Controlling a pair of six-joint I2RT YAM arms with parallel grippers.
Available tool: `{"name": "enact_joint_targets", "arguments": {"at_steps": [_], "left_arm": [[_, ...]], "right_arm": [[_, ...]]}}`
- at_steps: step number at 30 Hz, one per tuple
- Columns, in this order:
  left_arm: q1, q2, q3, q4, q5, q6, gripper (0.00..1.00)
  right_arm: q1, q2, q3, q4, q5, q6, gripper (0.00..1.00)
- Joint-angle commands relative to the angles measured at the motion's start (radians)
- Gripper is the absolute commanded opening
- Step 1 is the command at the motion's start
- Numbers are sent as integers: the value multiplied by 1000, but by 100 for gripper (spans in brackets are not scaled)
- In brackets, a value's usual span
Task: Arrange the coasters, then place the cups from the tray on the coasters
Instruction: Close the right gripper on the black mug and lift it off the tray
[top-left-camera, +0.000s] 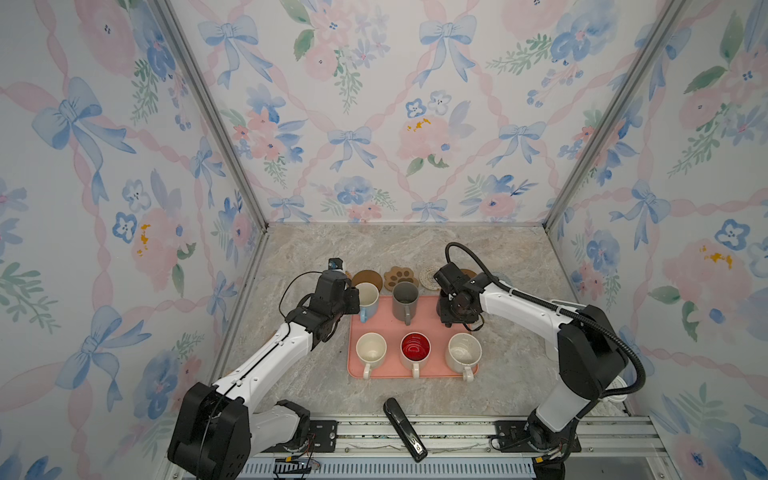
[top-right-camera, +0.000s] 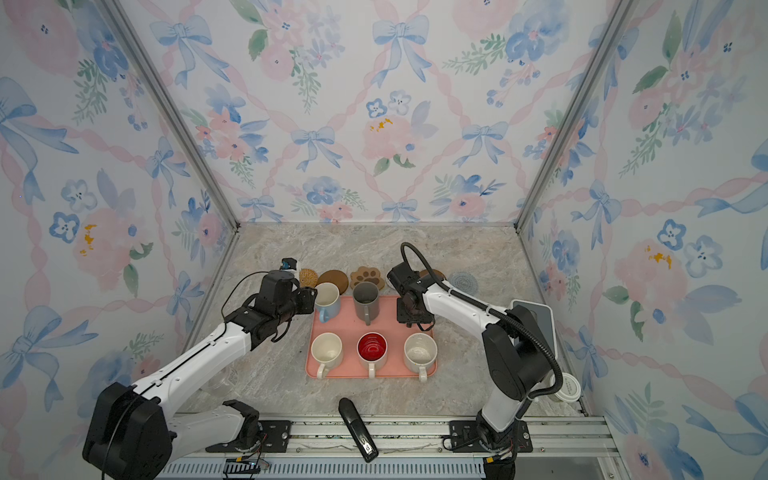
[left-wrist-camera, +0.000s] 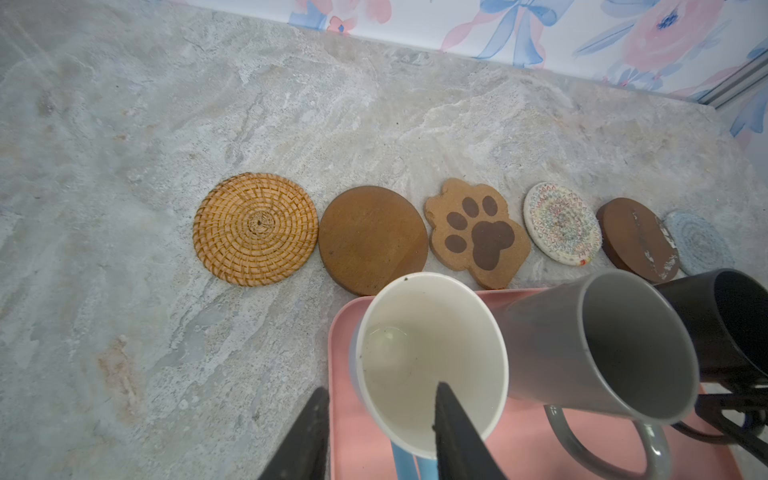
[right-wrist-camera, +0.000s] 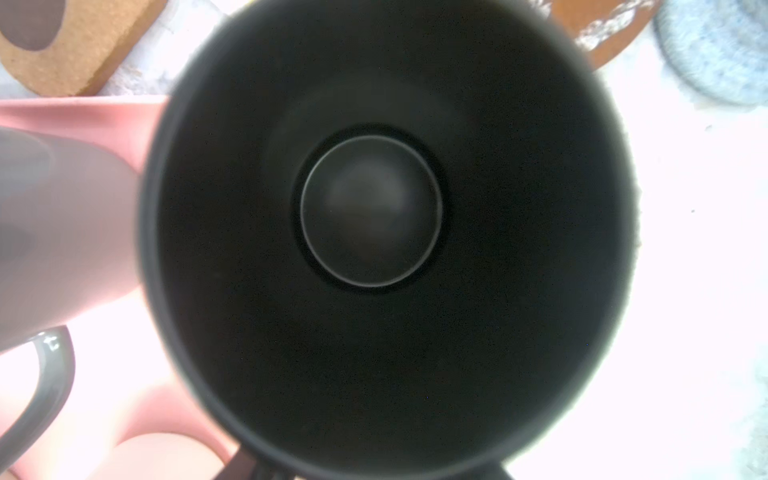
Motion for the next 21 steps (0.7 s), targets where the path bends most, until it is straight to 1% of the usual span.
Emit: {"name": "enact_joint_targets", "arguments": {"at_steps": [1,8,14,18,21], "left_arm": [[-7,0,10,-8,-15,17,39],[-6,0,7,-8,-18,18,39],[-6,2,9,-7,-19,18,39],[-6,4,11,-7,-17,18,39],[-6,2,11,-7,-18,19,39]], "right_arm": [[-17,11,25,-5,23,8,50],[-31,14,28,-9,38,5,50],[-34,37,40,9,27,9,49],[-34,61,57,12,20,9,47],[-35,71,64,9,21,6,43]]}}
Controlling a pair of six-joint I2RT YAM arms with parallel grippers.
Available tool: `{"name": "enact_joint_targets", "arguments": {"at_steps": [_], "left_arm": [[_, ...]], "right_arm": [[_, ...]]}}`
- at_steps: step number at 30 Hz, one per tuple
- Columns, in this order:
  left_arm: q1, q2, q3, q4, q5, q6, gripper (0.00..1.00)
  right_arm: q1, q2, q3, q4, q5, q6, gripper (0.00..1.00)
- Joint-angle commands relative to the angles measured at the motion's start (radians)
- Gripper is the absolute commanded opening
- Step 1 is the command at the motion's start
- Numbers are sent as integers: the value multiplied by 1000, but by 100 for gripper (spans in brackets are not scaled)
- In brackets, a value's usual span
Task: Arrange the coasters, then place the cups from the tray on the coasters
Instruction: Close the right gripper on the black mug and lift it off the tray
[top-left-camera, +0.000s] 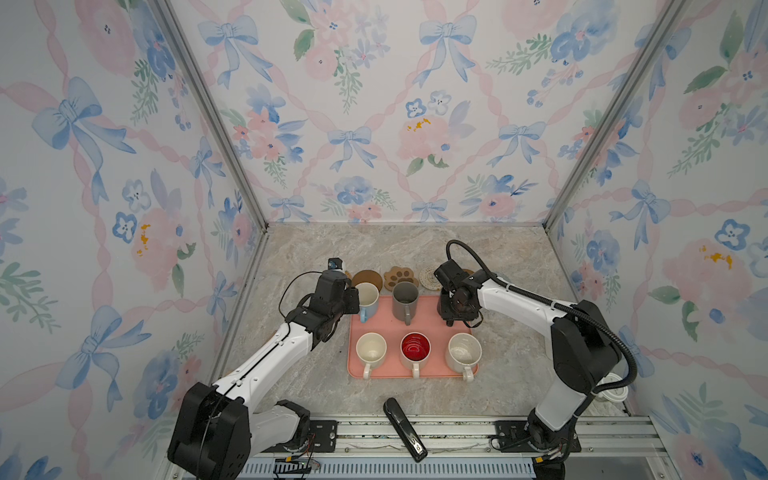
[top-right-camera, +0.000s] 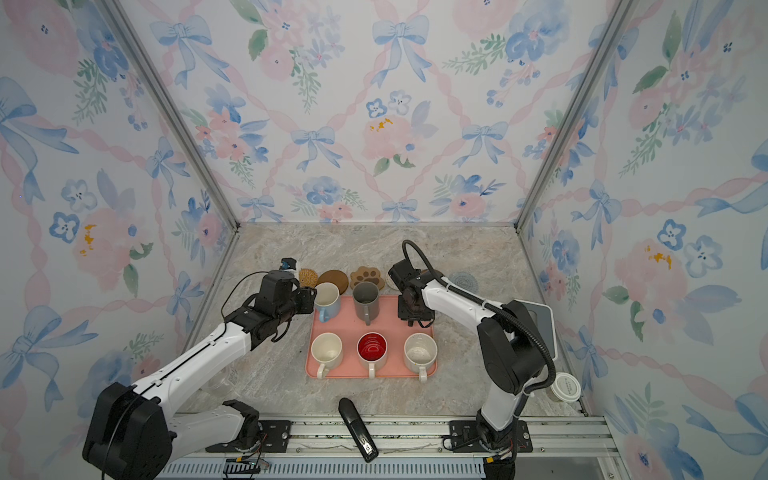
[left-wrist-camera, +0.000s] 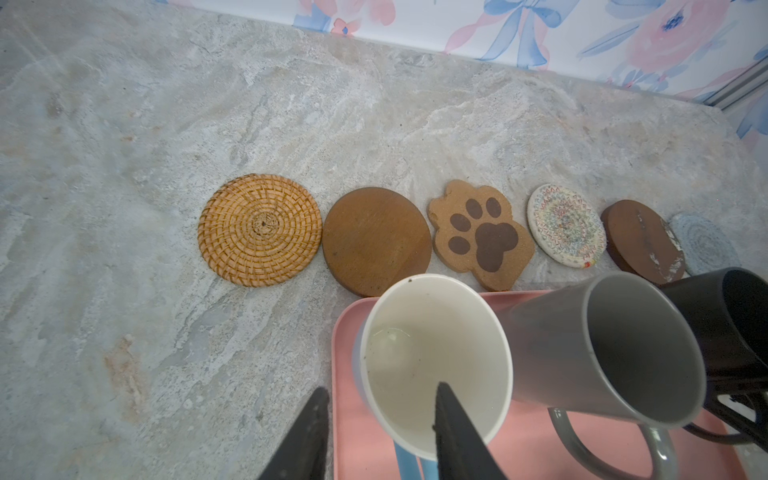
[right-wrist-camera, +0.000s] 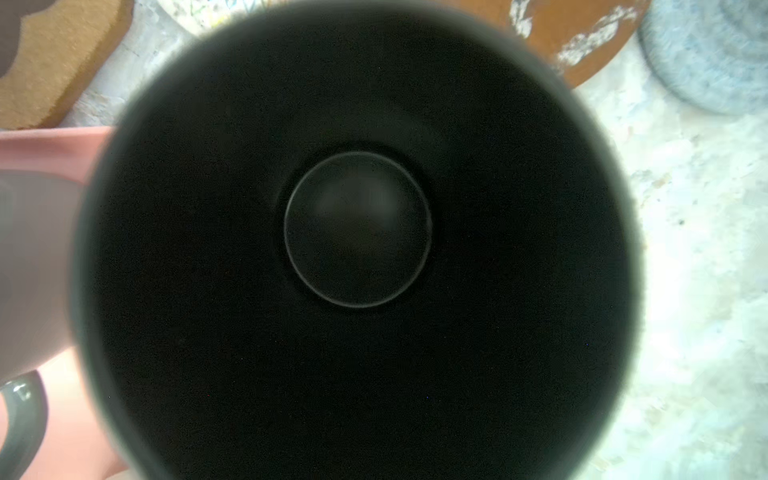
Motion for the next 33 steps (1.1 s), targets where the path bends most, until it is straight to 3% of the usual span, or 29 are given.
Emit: {"name": "enact_joint_targets", "arguments": {"at_steps": [1,13,20,33], "left_arm": [[-6,1,10,-8,-9,19,39],[-6,8,13,-8,-8,20,39],[-6,8,14,-7,-8,19,39],[-6,8,11,-7,-9,13,39]], "right_arm": [[-14,25,32,15,15,5,41],[-22,59,59,-8,26,-8,23],[-23,60,55,-18,37,-12,0],[-5,-54,35,43,79,-85,0]]}}
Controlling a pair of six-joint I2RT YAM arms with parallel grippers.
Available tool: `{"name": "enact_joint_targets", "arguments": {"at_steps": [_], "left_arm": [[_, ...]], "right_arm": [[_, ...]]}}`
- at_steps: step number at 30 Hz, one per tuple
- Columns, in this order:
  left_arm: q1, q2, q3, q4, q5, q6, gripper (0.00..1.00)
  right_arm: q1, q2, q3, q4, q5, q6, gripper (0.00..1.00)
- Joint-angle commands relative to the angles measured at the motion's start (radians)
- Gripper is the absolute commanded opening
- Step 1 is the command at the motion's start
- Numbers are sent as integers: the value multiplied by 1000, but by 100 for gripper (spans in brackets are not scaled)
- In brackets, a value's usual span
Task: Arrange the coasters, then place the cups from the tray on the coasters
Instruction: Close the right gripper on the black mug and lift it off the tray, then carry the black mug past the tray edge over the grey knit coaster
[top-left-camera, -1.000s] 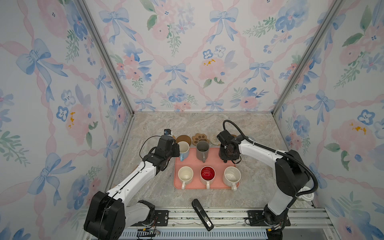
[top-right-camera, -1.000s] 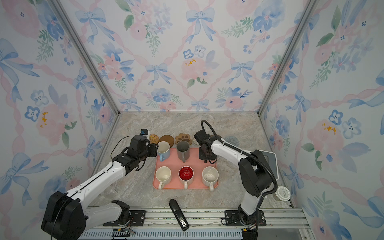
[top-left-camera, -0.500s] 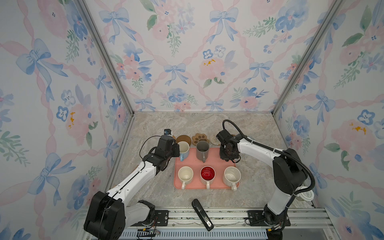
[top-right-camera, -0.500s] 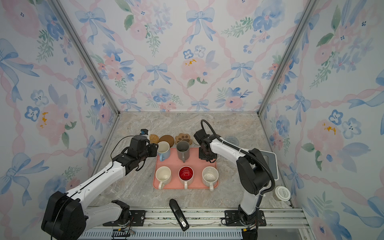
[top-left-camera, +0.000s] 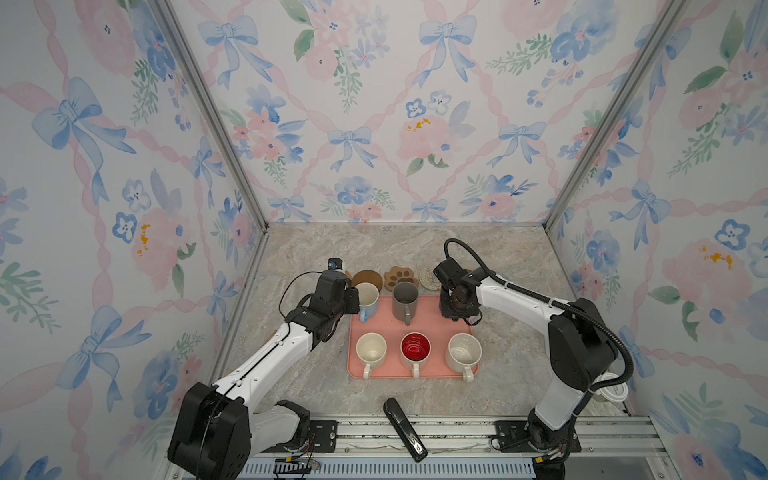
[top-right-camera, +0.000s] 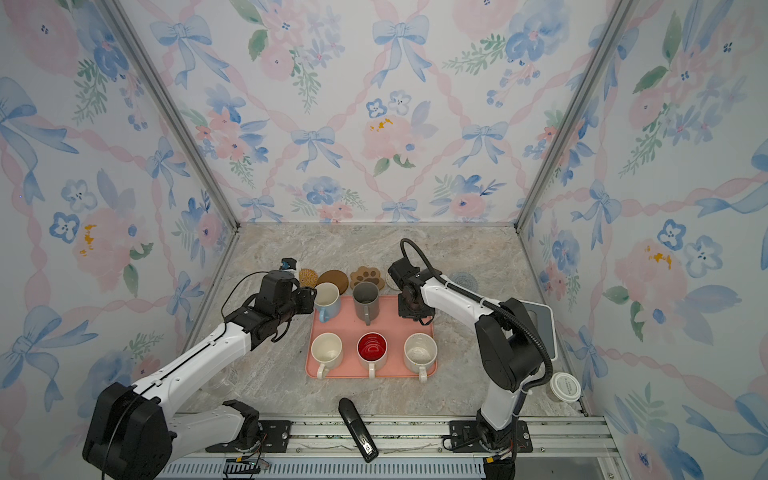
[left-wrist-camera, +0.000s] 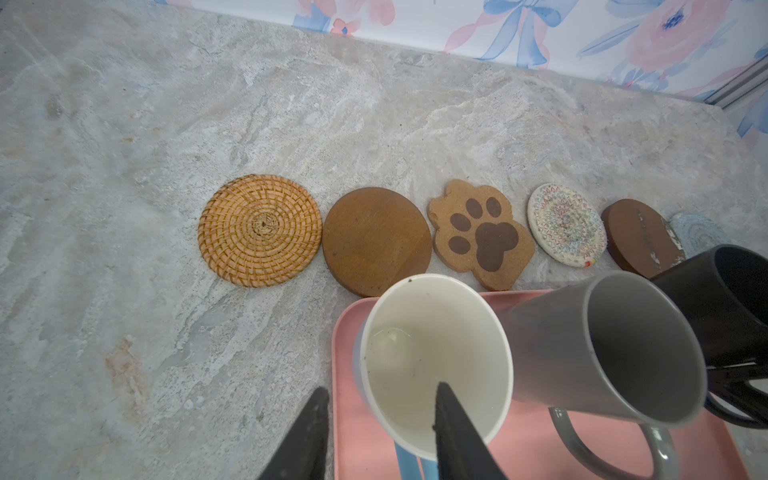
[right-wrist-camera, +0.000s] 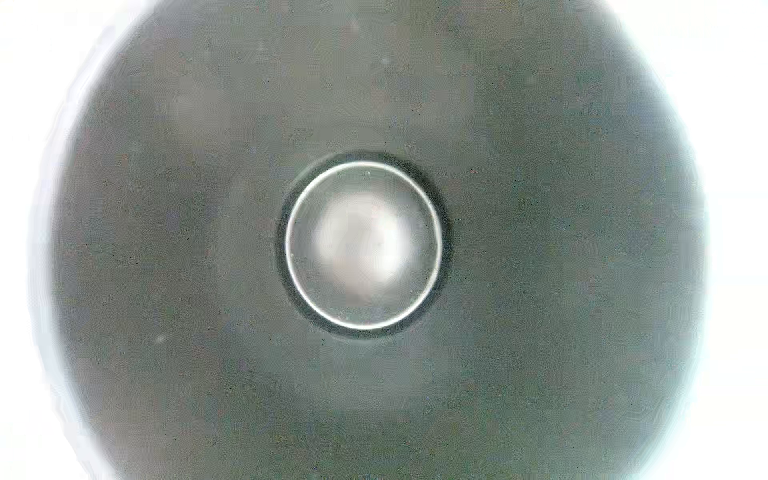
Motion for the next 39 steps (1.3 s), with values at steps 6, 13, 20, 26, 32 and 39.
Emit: {"name": "enact_joint_targets", "arguments": {"at_steps": [6,13,20,26,32,39], "left_arm": [[-6,6,13,-7,-8,9,39],[-6,1,13,-8,-9,8,39],[-6,9,17,-6,-1,-2,39],[-7,20,27,-6,7,-14,38],[-9,24,39,-6,8,-22,38],[-12,25,51,-5,6,-29,38]], "right_arm": [[1,-94,0,79,43,-58,0],[-2,-137,-30,121,49,-68,0],[-50,-180,-26,132,74,-108,0],[-144,-192,4,114,61,-152,0],[-253,-191,1,160,25,-188,0],[-354,-152,14,195,-3,-219,0]]}}
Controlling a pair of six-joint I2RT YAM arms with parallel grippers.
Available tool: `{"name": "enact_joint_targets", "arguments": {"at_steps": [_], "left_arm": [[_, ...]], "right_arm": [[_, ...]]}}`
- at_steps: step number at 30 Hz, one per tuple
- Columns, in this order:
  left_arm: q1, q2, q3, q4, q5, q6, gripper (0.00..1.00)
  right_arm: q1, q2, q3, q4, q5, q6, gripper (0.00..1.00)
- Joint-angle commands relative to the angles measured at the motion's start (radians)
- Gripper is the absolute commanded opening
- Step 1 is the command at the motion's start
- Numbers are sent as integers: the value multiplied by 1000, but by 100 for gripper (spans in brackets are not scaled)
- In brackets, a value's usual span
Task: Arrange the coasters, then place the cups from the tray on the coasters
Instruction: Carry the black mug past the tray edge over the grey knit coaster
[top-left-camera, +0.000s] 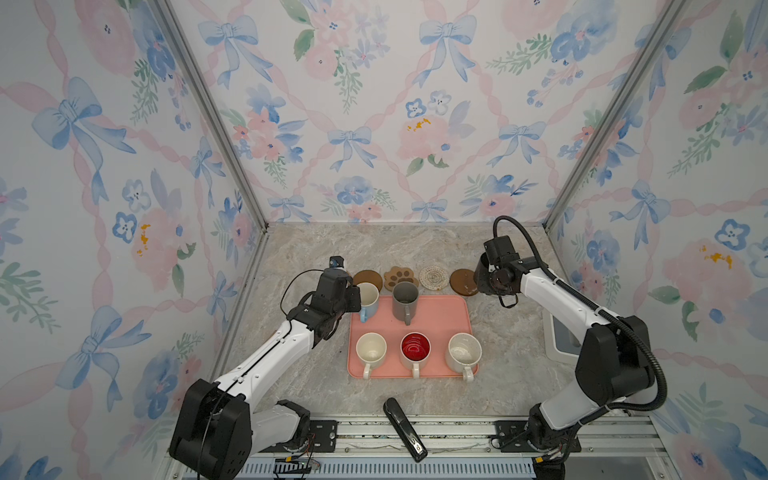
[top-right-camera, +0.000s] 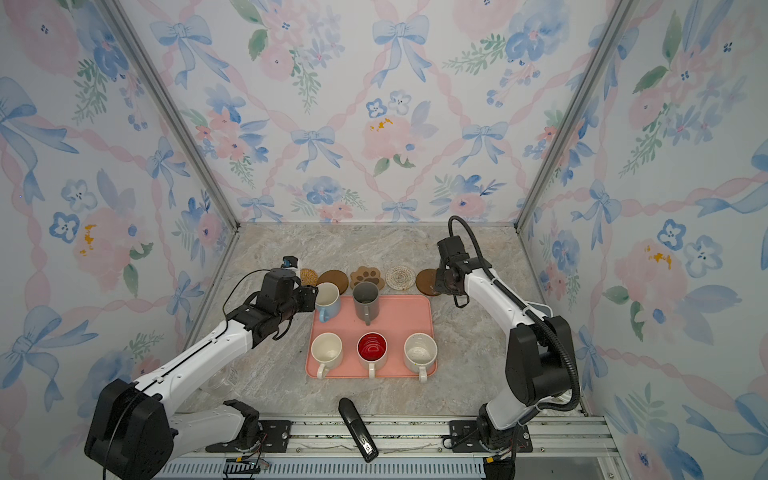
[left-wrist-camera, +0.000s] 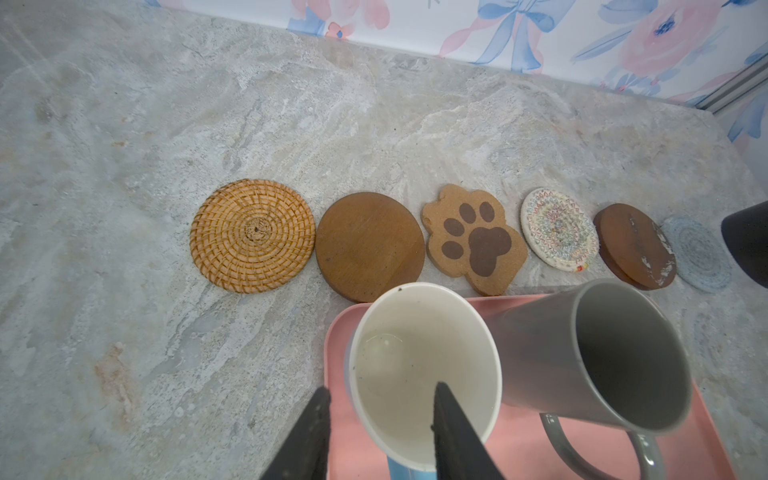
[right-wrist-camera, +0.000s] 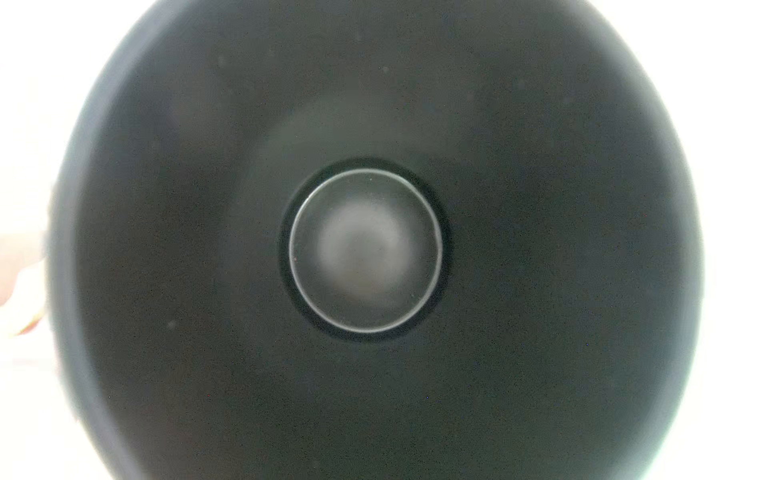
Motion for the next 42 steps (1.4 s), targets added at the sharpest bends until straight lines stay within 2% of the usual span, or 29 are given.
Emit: {"name": "enact_joint_targets", "arguments": {"at_steps": [1,19,42], "left_arm": [[-8,9,29,-5,1,-22,38],[-23,22,60,-5,-23,-41,38],[-34,26,56,-5,-40,-48,38]], "right_arm": [[-38,9,44,81,-5,-36,0],[-157,139,30,189,-32,-61,0],[-174,192,-5,218,-22,-84,0]]}}
